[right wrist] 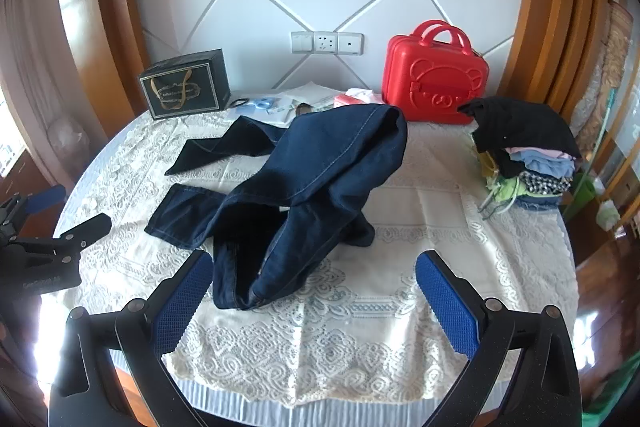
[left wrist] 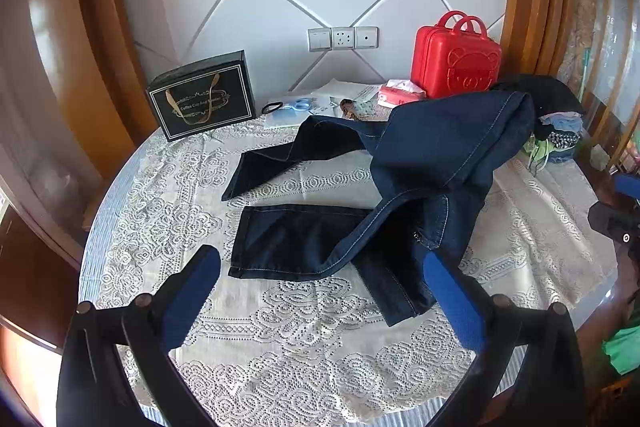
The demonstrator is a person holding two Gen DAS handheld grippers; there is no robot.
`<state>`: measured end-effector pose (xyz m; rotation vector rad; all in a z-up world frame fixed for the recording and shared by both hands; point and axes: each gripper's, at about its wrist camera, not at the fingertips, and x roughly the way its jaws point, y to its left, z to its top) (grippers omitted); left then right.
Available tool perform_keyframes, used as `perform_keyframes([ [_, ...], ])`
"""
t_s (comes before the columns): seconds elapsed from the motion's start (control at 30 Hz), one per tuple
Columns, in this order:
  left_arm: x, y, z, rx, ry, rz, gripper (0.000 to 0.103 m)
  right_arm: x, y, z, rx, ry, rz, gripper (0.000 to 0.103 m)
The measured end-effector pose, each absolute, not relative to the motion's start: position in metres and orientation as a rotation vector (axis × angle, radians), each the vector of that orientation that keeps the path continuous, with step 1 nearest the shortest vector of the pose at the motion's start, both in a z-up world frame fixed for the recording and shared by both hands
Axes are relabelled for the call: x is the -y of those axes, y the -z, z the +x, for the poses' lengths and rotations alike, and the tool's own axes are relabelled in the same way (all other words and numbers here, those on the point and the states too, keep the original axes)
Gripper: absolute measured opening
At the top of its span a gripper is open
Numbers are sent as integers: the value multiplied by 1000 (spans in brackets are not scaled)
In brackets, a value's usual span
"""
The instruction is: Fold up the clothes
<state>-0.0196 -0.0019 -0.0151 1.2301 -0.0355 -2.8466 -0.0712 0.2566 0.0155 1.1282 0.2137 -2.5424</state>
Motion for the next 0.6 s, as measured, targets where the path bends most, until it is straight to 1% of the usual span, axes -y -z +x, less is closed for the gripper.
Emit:
perform_keyframes([
  [0.6, 3, 25, -26, 40, 2830, 1278, 103, -259, -6, -82, -202, 2530, 1173, 103],
])
